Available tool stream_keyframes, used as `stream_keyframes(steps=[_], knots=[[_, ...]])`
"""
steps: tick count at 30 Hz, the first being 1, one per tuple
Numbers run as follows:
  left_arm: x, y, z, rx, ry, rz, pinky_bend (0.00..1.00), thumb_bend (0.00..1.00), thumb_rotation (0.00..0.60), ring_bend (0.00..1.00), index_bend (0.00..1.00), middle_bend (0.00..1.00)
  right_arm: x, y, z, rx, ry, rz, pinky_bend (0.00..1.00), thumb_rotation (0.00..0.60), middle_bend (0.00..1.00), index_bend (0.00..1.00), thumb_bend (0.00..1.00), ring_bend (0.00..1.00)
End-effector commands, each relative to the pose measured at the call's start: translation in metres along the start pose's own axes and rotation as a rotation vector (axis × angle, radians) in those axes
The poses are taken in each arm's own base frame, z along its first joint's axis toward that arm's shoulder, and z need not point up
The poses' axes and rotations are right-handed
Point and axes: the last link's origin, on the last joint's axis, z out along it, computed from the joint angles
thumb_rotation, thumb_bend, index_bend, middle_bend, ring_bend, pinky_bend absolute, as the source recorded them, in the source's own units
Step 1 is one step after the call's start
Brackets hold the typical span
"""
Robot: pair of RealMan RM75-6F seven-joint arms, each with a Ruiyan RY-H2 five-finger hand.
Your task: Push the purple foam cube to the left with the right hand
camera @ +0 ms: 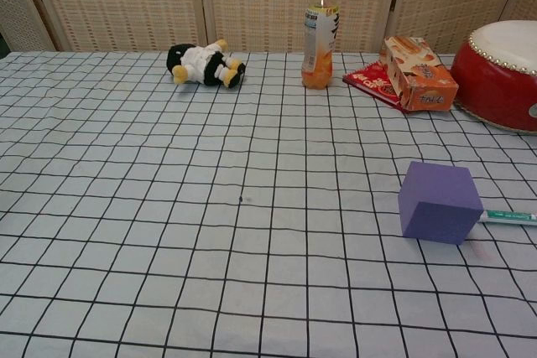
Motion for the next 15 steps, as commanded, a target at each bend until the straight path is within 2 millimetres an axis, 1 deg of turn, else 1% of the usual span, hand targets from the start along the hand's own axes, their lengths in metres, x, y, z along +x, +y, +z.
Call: stream_keyframes(steps=[1,7,9,13,15], knots=[[-0.001,0.0,0.0,-0.003,-0.001,-0.002,0.1,0.41,0.6,0.0,0.0,0.0,-0.003,-0.001,0.0,-0.003,-0.016,-0.003,0.03,0.6,0.0,0.0,0.12,0.0],[-0.002,0.001,0.002,-0.014,-0.012,-0.016,0.1,0.41,0.6,0.0,0.0,0.0,-0.013,-0.009,-0.002,0.007,-0.054,0.003,0.03,0.6,0.0,0.0,0.12,0.0],[-0.001,0.002,0.003,-0.02,-0.008,-0.025,0.1,0.41,0.6,0.0,0.0,0.0,-0.02,-0.011,0.0,0.009,-0.084,-0.007,0.03,0.6,0.0,0.03,0.12,0.0],[-0.003,0.001,0.004,-0.018,-0.021,-0.023,0.1,0.41,0.6,0.0,0.0,0.0,-0.038,-0.017,0.016,0.013,-0.11,-0.047,0.03,0.6,0.0,0.25,0.13,0.0],[-0.003,0.0,0.006,-0.013,-0.026,-0.028,0.1,0.41,0.6,0.0,0.0,0.0,-0.047,-0.019,0.026,0.009,-0.128,-0.071,0.03,0.6,0.0,0.3,0.14,0.0]])
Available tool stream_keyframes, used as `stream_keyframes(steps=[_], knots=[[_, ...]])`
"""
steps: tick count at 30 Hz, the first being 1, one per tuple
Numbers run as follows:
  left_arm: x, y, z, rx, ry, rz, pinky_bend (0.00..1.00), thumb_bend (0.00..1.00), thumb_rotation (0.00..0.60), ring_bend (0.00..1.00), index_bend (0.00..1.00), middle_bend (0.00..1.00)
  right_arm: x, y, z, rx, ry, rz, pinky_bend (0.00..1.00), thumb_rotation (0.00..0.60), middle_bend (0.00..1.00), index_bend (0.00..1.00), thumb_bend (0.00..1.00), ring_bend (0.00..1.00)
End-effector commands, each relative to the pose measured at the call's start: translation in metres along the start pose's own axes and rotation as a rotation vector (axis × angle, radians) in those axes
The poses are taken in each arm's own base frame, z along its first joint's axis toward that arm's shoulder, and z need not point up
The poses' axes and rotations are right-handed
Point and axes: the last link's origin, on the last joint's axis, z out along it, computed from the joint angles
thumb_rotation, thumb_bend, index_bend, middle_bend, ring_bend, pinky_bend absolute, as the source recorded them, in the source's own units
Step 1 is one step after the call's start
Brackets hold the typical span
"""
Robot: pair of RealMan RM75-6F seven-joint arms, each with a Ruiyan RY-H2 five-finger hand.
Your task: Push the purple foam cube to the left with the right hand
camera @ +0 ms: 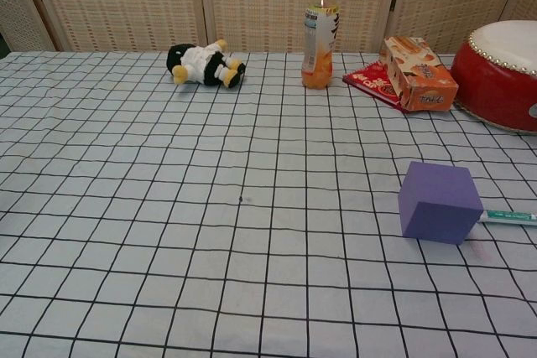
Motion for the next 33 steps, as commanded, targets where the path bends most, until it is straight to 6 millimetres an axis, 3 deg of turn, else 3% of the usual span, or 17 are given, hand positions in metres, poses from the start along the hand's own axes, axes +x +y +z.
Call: stream_keyframes(steps=[1,13,21,26,31,33], knots=[[0.0,-0.002,0.002,0.005,-0.004,-0.006,0.1,0.41,0.6,0.0,0.0,0.0,-0.014,-0.005,0.022,-0.008,-0.029,-0.046,0.03,0.6,0.0,0.33,0.14,0.0],[0.002,-0.004,0.002,0.004,-0.011,-0.028,0.1,0.41,0.6,0.0,0.0,0.0,-0.05,-0.018,0.068,-0.052,-0.148,-0.116,0.03,0.6,0.0,0.39,0.17,0.0],[0.001,-0.006,0.004,0.01,-0.015,-0.034,0.1,0.41,0.6,0.0,0.0,0.0,-0.067,-0.03,0.084,-0.048,-0.173,-0.112,0.05,0.6,0.01,0.4,0.2,0.0],[0.002,-0.007,0.004,0.012,-0.014,-0.035,0.1,0.42,0.6,0.0,0.0,0.0,-0.07,-0.034,0.086,-0.047,-0.166,-0.109,0.06,0.6,0.1,0.42,0.21,0.0],[0.002,-0.008,0.004,0.012,-0.012,-0.042,0.1,0.42,0.6,0.0,0.0,0.0,-0.073,-0.038,0.087,-0.046,-0.158,-0.111,0.06,0.6,0.35,0.46,0.23,0.09],[0.002,-0.008,0.004,0.012,-0.014,-0.046,0.1,0.42,0.6,0.0,0.0,0.0,-0.078,-0.041,0.089,-0.044,-0.173,-0.112,0.06,0.6,0.38,0.47,0.23,0.11]])
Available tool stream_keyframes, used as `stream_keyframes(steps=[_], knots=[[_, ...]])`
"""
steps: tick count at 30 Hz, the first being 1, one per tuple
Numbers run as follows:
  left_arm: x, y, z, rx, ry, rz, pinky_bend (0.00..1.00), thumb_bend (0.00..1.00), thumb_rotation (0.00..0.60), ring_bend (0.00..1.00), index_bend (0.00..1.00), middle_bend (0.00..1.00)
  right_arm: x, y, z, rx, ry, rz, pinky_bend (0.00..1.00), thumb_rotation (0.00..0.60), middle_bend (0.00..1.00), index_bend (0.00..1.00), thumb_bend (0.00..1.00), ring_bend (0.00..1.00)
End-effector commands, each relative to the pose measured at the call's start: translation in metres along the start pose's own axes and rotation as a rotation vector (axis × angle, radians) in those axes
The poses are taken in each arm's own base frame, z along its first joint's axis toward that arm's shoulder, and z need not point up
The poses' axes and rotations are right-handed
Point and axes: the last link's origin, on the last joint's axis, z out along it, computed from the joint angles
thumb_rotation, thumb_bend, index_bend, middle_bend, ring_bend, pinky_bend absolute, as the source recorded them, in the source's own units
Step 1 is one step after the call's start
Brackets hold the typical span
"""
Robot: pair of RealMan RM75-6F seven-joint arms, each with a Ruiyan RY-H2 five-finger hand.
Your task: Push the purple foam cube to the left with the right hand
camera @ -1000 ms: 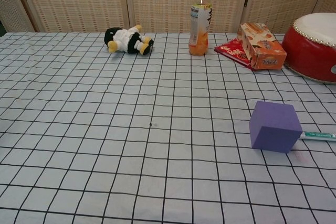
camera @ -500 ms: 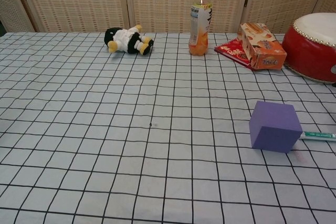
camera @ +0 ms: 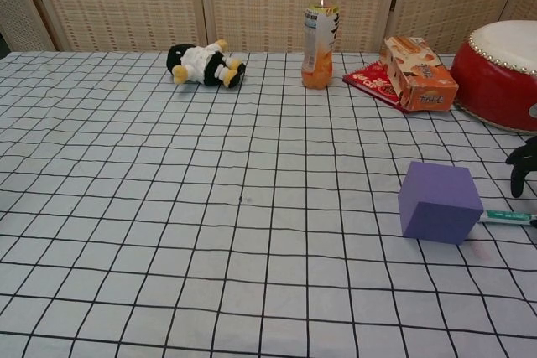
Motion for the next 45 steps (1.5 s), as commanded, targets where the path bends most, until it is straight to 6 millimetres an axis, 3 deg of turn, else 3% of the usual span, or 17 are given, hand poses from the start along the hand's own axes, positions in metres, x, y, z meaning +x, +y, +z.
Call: stream_keyframes(steps=[1,19,24,33,45], knots=[[0.0,-0.001,0.0,-0.001,-0.003,-0.003,0.1,0.42,0.6,0.0,0.0,0.0,-0.005,-0.003,0.003,0.001,-0.013,-0.003,0.06,0.6,0.4,0.48,0.23,0.12],[0.0,-0.002,0.002,0.0,-0.019,-0.02,0.1,0.42,0.6,0.0,0.0,0.0,-0.01,-0.017,0.005,0.016,-0.028,-0.016,0.06,0.6,0.45,0.51,0.26,0.16],[0.0,-0.004,0.001,0.003,-0.023,-0.021,0.1,0.42,0.6,0.0,0.0,0.0,-0.007,-0.02,0.001,0.022,-0.017,-0.032,0.08,0.6,0.5,0.55,0.28,0.23],[0.002,-0.005,-0.001,0.002,-0.023,-0.022,0.1,0.42,0.6,0.0,0.0,0.0,-0.009,-0.024,-0.004,0.023,-0.031,-0.072,0.1,0.6,0.54,0.6,0.31,0.27],[0.003,-0.006,-0.002,0.004,-0.018,-0.025,0.1,0.42,0.6,0.0,0.0,0.0,-0.004,-0.02,-0.007,0.003,-0.011,-0.057,0.24,0.6,0.8,0.88,0.47,0.51]])
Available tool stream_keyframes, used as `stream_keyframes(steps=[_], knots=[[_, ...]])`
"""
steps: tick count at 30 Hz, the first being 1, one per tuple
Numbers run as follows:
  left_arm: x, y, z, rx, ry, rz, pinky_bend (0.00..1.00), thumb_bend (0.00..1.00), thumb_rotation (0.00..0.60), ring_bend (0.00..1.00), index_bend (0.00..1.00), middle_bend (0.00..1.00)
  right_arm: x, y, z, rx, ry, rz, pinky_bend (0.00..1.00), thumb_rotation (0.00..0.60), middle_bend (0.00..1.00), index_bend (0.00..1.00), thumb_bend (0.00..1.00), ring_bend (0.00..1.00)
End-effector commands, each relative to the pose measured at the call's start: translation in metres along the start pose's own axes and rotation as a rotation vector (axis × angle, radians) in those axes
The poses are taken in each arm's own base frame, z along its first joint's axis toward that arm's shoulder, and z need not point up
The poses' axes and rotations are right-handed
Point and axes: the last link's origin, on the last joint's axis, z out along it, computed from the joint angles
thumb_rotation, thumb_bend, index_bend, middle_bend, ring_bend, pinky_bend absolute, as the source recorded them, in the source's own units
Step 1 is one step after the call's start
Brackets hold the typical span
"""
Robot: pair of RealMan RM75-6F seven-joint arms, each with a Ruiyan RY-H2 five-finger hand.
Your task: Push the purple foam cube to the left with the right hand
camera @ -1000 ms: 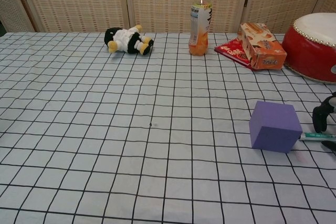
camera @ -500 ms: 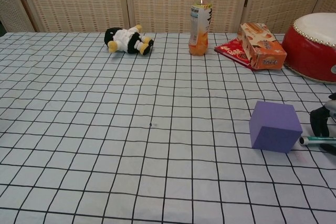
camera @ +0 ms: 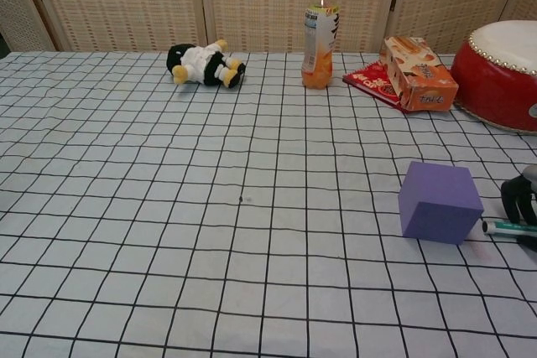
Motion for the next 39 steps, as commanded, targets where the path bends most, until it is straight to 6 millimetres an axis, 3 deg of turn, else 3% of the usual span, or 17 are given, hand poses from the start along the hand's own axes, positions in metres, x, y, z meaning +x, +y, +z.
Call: stream_keyframes(steps=[1,8,15,39], knots=[[0.0,0.0,0.0,-0.001,0.001,-0.001,0.1,0.42,0.6,0.0,0.0,0.0,0.006,0.002,-0.004,0.001,0.028,0.026,0.25,0.6,0.82,0.9,0.48,0.52],[0.0,0.0,0.0,-0.005,0.0,-0.004,0.1,0.42,0.6,0.0,0.0,0.0,0.027,0.005,-0.008,0.028,0.052,0.071,0.26,0.6,0.83,0.92,0.49,0.54],[-0.001,0.001,0.0,-0.015,-0.005,-0.006,0.1,0.42,0.6,0.0,0.0,0.0,0.034,-0.007,0.004,0.052,0.034,0.059,0.26,0.6,0.83,0.92,0.49,0.54],[0.003,0.0,-0.001,-0.021,0.001,-0.025,0.1,0.42,0.6,0.0,0.0,0.0,0.054,-0.092,0.037,0.228,-0.01,0.087,0.27,0.6,0.83,0.92,0.49,0.54]])
